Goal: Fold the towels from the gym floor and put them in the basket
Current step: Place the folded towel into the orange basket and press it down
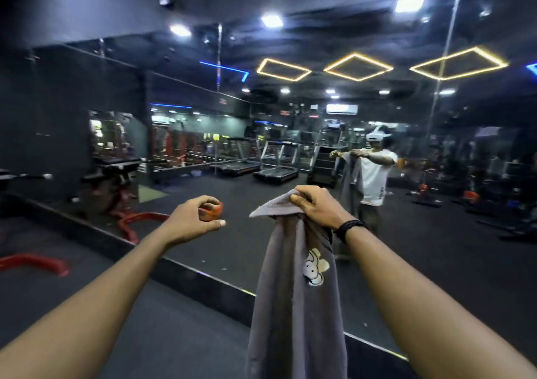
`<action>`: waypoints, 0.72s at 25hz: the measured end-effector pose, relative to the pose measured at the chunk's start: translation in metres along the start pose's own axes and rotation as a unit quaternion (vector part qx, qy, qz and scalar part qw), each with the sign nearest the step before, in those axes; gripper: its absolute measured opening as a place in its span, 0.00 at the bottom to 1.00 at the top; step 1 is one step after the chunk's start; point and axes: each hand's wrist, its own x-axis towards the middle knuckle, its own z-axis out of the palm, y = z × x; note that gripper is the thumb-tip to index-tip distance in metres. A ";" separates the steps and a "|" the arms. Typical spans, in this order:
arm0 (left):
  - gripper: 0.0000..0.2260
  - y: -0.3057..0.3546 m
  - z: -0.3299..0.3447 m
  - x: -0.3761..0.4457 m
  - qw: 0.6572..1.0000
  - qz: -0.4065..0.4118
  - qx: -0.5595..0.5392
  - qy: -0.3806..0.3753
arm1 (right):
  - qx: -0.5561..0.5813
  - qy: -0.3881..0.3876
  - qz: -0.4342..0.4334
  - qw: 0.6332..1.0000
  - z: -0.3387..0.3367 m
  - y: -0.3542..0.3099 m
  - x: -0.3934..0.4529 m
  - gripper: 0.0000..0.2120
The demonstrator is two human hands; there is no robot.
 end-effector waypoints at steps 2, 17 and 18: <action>0.20 -0.054 -0.059 -0.007 0.999 -0.032 0.026 0.029 | 0.026 -0.021 -0.035 0.999 0.052 -0.041 0.053 0.11; 0.23 -0.349 -0.334 -0.080 0.940 -0.262 0.132 0.176 | 0.144 -0.133 -0.232 0.953 0.399 -0.295 0.325 0.12; 0.23 -0.368 -0.348 -0.078 0.933 -0.272 0.142 0.186 | 0.154 -0.144 -0.240 0.948 0.426 -0.310 0.346 0.13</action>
